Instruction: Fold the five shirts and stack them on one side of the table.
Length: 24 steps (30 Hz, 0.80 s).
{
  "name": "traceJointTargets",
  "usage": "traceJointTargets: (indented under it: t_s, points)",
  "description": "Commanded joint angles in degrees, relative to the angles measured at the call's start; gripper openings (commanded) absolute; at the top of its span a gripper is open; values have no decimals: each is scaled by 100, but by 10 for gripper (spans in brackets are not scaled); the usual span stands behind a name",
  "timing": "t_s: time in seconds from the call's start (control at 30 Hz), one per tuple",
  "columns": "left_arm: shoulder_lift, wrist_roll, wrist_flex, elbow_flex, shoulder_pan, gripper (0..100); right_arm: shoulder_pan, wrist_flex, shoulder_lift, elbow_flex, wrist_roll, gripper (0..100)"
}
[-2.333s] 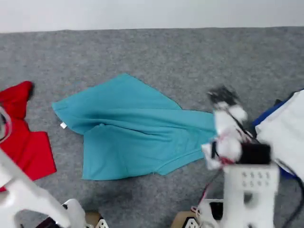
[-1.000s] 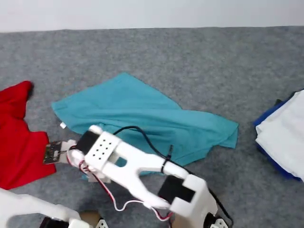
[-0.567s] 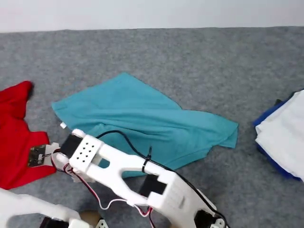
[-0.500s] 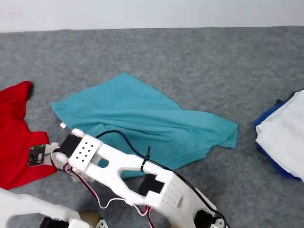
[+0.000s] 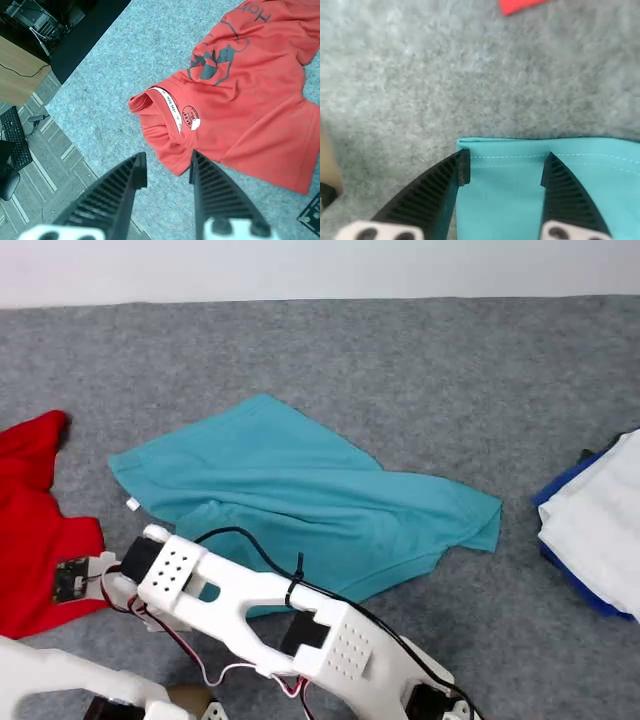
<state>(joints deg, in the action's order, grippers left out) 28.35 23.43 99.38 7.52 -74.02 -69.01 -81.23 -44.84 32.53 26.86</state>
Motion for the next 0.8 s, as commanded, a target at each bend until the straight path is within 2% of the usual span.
traceJointTargets:
  t_s: [0.0, 0.53, 0.77]
  points:
    - [141, 53, 105, 57, -18, 145, -136, -40, 92, 290, 18, 243]
    - [141, 53, 105, 57, -18, 145, -163, 84, -57, 299, 44, 239]
    - [141, 53, 97, 48, -9, 145, -171, 48, -48, 299, 571, 33]
